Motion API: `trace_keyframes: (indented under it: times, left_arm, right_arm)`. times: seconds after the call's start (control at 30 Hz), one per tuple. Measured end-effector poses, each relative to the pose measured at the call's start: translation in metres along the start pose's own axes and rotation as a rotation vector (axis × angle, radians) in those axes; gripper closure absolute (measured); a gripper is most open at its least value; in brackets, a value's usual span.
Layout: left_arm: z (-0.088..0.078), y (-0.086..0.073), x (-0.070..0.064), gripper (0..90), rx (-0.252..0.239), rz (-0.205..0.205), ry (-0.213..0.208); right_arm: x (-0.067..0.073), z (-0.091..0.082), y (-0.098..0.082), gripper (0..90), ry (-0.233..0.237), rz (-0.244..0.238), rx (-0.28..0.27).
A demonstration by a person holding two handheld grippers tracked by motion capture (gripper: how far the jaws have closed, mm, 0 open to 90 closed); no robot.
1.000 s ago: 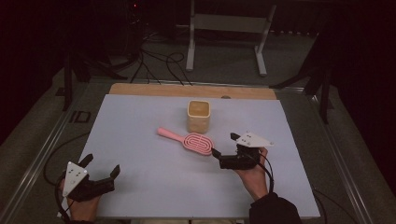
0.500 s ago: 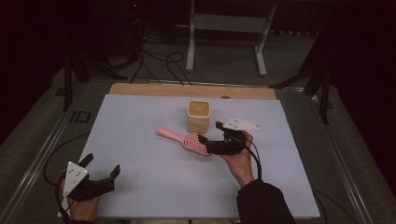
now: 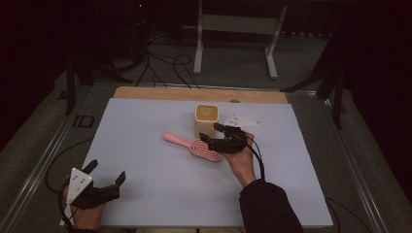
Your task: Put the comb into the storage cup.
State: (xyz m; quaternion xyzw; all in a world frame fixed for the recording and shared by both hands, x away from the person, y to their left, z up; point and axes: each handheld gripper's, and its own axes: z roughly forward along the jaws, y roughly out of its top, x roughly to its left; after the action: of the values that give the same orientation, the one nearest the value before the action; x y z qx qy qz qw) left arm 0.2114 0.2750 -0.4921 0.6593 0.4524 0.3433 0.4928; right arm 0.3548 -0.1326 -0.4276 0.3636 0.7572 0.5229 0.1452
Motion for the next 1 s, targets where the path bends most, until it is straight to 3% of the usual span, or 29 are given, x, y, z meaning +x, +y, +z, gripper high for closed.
trace_keyframes:
  times: [0.07, 0.43, 0.73, 1.0]
  left_arm:
    - [0.0, 0.0, 0.0, 0.1, 0.001, 0.001, -0.001]
    - [0.0, 0.0, 0.0, 0.1, -0.003, 0.0, -0.003]
    - [0.0, 0.0, 0.0, 0.1, -0.003, 0.002, -0.006]
    - [0.0, 0.0, 0.001, 0.1, -0.009, -0.005, -0.008]
  right_arm:
    - [0.001, 0.006, 0.001, 38.6, -0.002, -0.005, 0.011]
    - [0.001, 0.029, -0.001, 58.7, -0.009, -0.032, 0.058]
    - [0.004, 0.058, 0.002, 89.4, -0.026, -0.031, 0.125]
    - [0.011, 0.088, 0.003, 90.0, -0.041, -0.026, 0.191]
